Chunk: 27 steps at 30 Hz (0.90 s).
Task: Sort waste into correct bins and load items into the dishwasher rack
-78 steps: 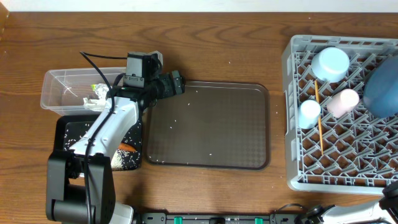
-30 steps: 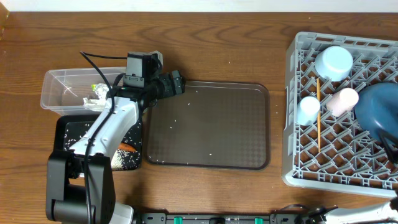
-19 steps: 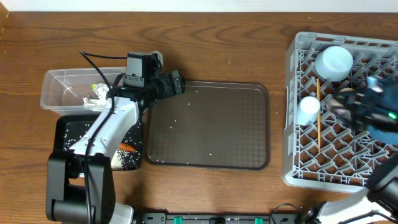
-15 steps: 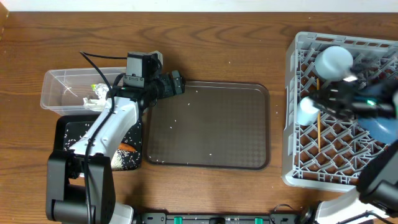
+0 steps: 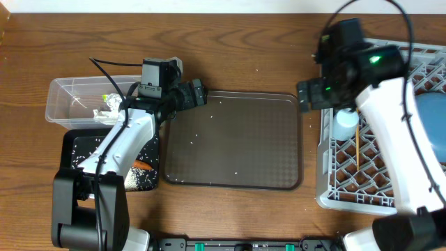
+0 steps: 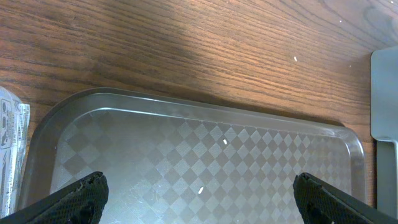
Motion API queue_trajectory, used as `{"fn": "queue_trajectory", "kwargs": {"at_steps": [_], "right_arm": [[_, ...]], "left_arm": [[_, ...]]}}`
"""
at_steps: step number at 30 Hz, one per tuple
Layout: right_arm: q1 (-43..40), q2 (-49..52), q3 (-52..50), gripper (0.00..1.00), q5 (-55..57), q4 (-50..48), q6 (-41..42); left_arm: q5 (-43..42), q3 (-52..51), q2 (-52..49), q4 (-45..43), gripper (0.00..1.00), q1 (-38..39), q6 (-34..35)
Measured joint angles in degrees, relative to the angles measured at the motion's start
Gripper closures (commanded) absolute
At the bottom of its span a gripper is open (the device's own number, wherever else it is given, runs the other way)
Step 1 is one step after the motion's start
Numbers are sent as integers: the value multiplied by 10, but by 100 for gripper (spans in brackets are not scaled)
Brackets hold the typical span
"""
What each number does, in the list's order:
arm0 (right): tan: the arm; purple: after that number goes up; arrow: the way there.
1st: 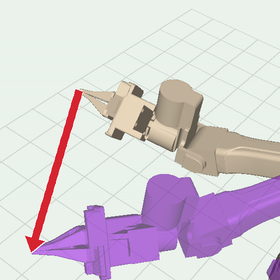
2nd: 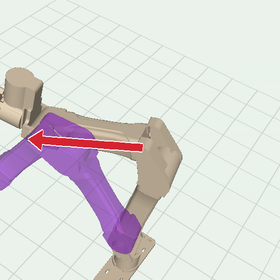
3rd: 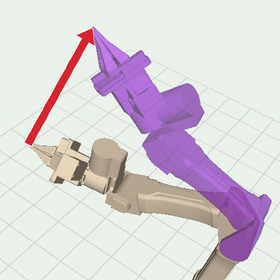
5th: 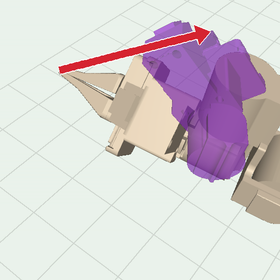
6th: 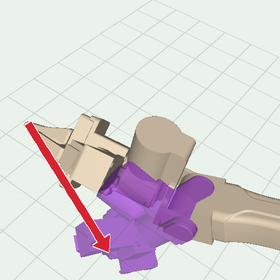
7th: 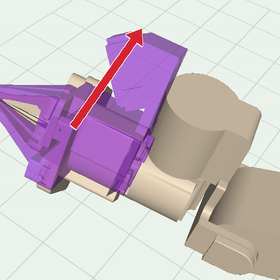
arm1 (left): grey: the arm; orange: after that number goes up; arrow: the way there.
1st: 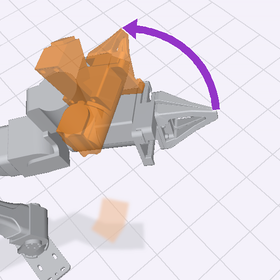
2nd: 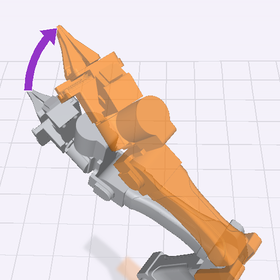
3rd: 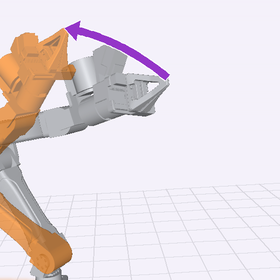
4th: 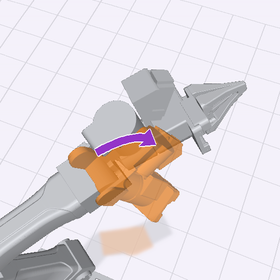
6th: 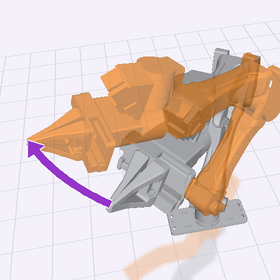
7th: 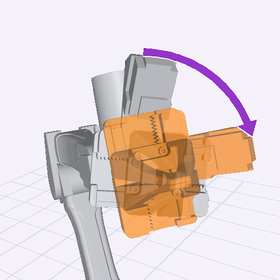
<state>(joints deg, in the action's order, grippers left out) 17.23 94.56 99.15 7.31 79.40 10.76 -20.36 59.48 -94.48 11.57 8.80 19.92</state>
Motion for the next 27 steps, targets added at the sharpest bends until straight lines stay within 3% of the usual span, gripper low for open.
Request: {"fn": "queue_trajectory", "kwargs": {"at_steps": [11, 27], "right_arm": [[151, -7, 2, 1, 118, 2, 67], [176, -7, 2, 1, 130, 2, 71]], "left_arm": [[0, 0, 0, 0, 2, 0, 0], [0, 0, 0, 0, 2, 0, 0]]}}
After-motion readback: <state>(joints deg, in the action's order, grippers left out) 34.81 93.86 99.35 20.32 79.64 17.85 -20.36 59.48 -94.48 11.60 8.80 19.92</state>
